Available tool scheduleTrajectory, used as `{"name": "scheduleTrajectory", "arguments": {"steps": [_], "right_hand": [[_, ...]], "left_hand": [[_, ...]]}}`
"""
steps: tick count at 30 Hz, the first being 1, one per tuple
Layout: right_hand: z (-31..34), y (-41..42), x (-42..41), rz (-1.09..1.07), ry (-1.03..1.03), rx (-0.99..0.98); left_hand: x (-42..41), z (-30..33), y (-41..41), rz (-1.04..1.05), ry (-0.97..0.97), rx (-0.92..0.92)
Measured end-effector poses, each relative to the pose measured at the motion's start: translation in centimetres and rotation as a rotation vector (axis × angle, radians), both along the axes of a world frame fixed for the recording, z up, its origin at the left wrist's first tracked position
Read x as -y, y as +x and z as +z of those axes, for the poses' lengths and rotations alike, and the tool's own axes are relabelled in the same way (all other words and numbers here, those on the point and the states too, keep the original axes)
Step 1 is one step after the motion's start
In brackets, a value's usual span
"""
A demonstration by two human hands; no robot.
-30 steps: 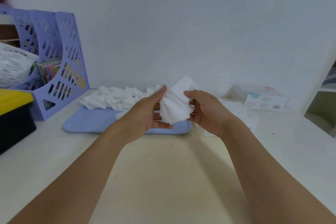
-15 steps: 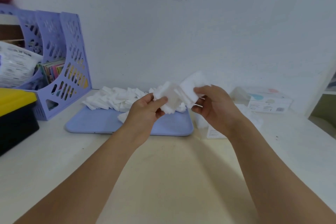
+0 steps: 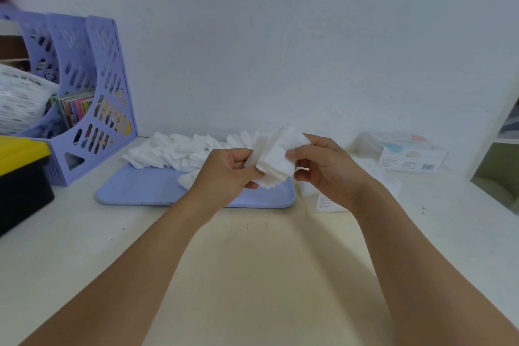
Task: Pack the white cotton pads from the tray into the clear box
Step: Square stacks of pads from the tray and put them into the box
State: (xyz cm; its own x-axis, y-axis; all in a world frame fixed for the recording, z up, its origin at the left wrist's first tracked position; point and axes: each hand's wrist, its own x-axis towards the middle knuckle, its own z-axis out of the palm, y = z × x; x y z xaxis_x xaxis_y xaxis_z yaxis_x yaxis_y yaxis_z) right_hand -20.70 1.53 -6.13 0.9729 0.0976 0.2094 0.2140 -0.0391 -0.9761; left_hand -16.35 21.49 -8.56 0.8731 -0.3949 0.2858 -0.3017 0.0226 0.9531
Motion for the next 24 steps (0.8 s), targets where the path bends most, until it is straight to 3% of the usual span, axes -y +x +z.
{"name": "scheduleTrajectory", "arguments": {"steps": [7,12,19,24], "right_hand": [[-0.35,-0.04,-0.01,-0.085,-0.182,0.001],[-0.31,-0.09,-0.12,-0.114,-0.198,0.008],[-0.43,0.34,-0.60,-0.196,-0.264,0.301],[-0.41,0.32,-0.30,-0.210,-0.155,0.336]], "left_hand": [[-0.25,-0.12,-0.11,-0.056,0.079,0.029],[-0.64,0.02,0.25,-0.151,0.060,-0.098],[-0.41,-0.30,0.30,-0.098,0.033,-0.129],[-0.59,-0.26,0.40,-0.151,-0.030,-0.215]]}}
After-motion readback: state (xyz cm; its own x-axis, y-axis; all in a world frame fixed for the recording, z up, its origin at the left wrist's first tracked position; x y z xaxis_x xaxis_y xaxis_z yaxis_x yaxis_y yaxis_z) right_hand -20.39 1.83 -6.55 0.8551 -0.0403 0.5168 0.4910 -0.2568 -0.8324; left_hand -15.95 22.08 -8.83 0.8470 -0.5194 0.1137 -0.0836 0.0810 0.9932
